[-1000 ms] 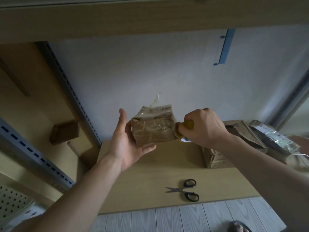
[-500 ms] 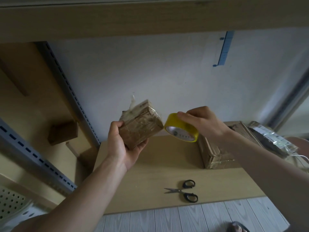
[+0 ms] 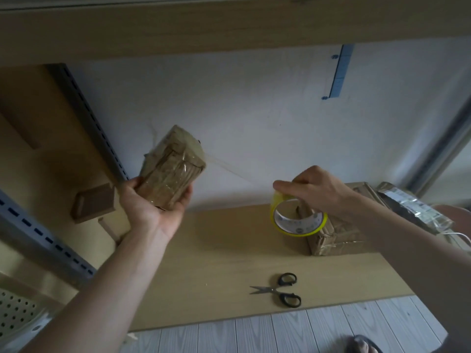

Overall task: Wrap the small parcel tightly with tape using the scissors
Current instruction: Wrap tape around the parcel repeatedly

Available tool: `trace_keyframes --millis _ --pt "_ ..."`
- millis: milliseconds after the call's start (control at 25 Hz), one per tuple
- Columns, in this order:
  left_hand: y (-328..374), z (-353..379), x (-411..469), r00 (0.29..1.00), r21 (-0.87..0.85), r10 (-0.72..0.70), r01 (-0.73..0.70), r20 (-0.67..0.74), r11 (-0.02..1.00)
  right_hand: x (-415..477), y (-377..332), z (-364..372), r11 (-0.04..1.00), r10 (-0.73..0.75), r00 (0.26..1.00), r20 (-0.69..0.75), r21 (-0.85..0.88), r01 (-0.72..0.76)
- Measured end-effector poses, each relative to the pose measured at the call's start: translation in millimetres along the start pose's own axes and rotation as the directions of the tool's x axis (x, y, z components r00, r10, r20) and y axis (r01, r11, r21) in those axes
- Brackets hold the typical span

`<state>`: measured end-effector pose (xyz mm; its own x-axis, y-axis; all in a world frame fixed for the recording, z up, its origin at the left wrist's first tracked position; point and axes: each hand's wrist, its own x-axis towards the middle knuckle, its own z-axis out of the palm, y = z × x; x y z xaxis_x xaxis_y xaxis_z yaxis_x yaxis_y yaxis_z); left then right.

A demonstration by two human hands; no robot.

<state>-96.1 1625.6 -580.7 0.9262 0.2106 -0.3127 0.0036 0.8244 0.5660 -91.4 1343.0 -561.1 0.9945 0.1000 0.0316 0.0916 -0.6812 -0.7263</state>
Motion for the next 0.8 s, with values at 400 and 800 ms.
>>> trace_keyframes --millis 400,800 --pt "4.2 -7.0 6.7 0.976 0.028 -0.110 0.107 0.189 0.994 6.4 14.3 -25.0 0.997 0.046 0.999 -0.001 0.061 -0.045" --pt "-25.2 0.7 -5.7 0.888 0.043 -0.265 0.269 0.377 0.962 2.6 12.8 9.4 0.996 -0.075 0.997 0.018 0.050 0.074"
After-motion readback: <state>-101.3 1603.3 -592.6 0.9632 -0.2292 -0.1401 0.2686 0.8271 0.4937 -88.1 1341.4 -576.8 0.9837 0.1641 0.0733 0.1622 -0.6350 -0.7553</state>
